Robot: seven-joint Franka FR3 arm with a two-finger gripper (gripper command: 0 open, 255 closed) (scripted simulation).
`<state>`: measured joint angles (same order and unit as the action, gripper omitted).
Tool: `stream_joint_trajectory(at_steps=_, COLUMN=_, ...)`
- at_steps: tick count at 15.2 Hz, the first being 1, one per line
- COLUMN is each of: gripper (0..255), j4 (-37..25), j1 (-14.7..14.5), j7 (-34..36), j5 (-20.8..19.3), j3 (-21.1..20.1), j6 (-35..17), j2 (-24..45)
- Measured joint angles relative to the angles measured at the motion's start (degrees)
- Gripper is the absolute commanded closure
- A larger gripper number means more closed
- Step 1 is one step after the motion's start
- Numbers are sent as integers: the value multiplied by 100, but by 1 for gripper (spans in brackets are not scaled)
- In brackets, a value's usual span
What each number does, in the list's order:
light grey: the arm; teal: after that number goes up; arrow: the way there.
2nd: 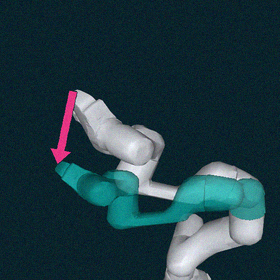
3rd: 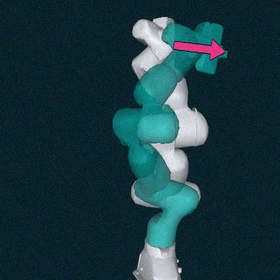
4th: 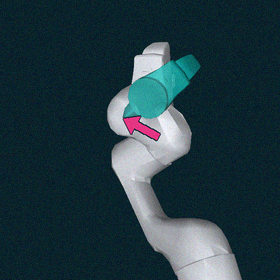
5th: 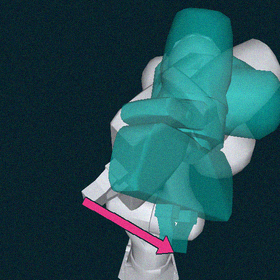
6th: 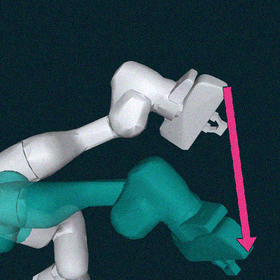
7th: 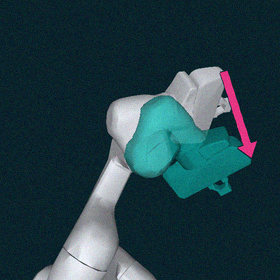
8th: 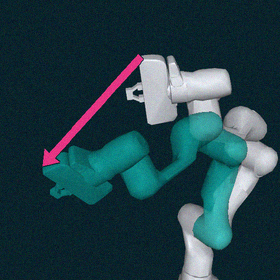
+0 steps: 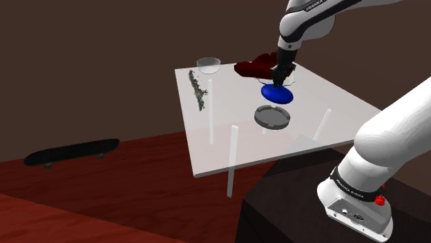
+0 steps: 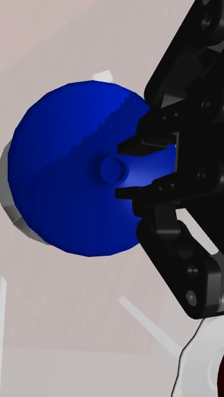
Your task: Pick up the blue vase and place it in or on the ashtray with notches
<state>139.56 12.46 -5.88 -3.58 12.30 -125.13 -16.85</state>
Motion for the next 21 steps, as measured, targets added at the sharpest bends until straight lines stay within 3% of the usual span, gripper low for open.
stream_joint_trajectory(at_steps=17, gripper=255, j4=628, j1=-37, j7=-180, j5=172, j3=118, j6=-1500, j2=888)
stream_joint_trajectory(at_steps=21, gripper=255, j4=670, j1=-46, j7=-178, j5=187, j3=114, j6=-1595, j2=939)
